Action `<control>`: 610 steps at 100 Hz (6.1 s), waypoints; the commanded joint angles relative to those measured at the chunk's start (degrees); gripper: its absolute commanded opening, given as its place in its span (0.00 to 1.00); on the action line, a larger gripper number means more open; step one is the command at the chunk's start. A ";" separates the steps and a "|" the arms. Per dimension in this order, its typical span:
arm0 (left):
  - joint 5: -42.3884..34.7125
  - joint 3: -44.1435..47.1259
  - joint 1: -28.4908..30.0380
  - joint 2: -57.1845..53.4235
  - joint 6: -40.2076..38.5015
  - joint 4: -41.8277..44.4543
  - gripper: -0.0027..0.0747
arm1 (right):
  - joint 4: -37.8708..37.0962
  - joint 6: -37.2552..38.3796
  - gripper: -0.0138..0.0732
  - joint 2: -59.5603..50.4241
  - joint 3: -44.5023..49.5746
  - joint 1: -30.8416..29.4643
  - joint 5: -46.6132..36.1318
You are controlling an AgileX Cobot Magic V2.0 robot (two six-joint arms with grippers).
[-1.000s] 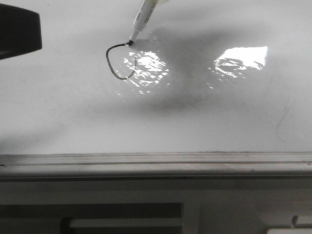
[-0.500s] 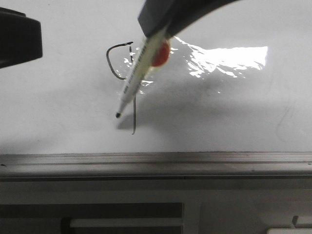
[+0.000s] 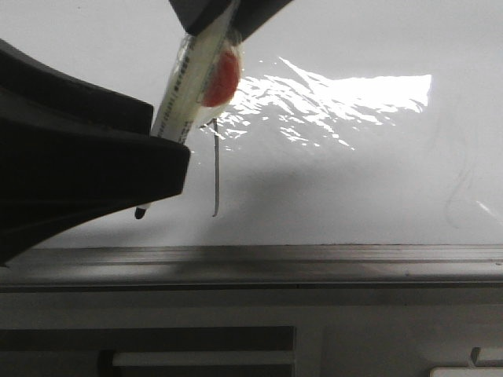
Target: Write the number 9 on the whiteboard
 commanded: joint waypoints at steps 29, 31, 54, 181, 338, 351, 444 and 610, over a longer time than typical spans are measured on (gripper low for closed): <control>-9.35 -1.99 -0.50 1.72 -0.31 -0.02 0.11 | 0.44 -0.39 0.09 -1.41 -2.06 0.16 -1.84; -9.72 -1.99 -0.50 1.72 -0.31 0.25 0.07 | 0.44 -0.39 0.09 -1.41 -2.06 0.16 -1.83; -10.30 -1.99 -0.50 1.72 -0.53 0.80 0.01 | 0.44 -0.39 0.23 -1.41 -2.06 0.16 -2.13; 2.62 -1.99 -0.50 3.34 -3.57 -44.88 0.46 | -1.22 -0.39 0.63 -1.54 -2.06 0.16 -0.02; 4.38 17.62 -0.50 -34.19 0.36 -35.29 0.01 | -23.39 -0.39 0.09 -60.02 50.80 0.16 -36.86; 4.38 17.62 -0.50 -34.19 0.36 -35.29 0.01 | -23.39 -0.39 0.09 -60.02 50.80 0.16 -36.86; 39.79 17.62 41.82 -60.81 17.35 -30.45 0.01 | -23.39 -0.39 0.09 -60.02 50.80 0.16 -36.86; 48.57 17.67 51.38 -63.49 17.03 -32.45 0.01 | -26.07 -0.52 0.09 -60.02 53.93 -22.75 -44.61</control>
